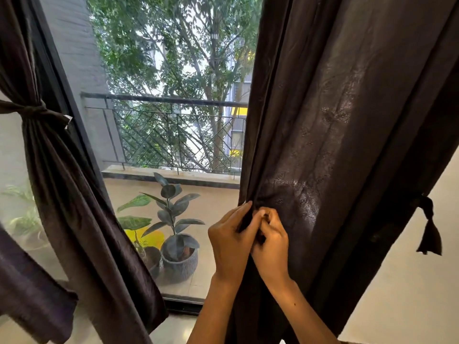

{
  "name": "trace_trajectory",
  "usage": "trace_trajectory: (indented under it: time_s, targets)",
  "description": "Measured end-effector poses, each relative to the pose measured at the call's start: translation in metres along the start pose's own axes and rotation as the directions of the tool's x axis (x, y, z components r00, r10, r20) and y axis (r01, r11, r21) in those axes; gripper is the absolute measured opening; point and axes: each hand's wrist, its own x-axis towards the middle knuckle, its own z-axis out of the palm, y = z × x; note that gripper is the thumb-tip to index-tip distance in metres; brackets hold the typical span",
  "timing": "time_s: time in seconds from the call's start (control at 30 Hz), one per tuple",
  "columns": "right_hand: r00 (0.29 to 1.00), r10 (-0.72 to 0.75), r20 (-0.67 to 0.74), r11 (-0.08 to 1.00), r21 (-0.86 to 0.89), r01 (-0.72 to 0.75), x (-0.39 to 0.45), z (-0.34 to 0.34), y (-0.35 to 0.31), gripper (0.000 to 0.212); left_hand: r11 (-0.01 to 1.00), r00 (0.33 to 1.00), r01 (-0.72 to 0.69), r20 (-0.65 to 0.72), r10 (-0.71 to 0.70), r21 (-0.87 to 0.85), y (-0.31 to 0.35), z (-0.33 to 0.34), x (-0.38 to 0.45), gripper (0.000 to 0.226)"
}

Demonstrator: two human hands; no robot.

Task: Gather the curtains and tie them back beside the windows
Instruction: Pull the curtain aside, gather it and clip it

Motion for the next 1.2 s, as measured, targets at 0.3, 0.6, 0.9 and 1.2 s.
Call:
trace_trajectory:
  time_s: [0.3,0.6,0.9,1.2]
  targets:
    - [0.833,0.288,-0.472,0.958,0.145,-0.249,0.022,-0.030,0.000,0.082,0.996,0.997,0.073,-0.003,-0.074,-0.049,0.004,-0.003,0.002,0.020]
    - [0.941,0.069,-0.332,0.997,0.044,-0.058,0.014,-0.022,-0.002,0.016,1.000,1.000,-0.013,0.022,0.013,-0.016,-0.005,0.004,-0.002,0.021]
    - [0.991,-0.027,-0.131,0.995,0.090,0.039,-0.001,-0.017,-0.002,0.026,0.993,0.998,0.057,0.012,-0.056,-0.102,0.001,0.007,-0.004,0.019]
    - [0.911,0.175,-0.373,0.985,0.072,-0.159,0.008,-0.033,0.004,0.040,0.976,0.986,0.167,0.028,-0.165,-0.141,0.007,0.004,0.001,0.019]
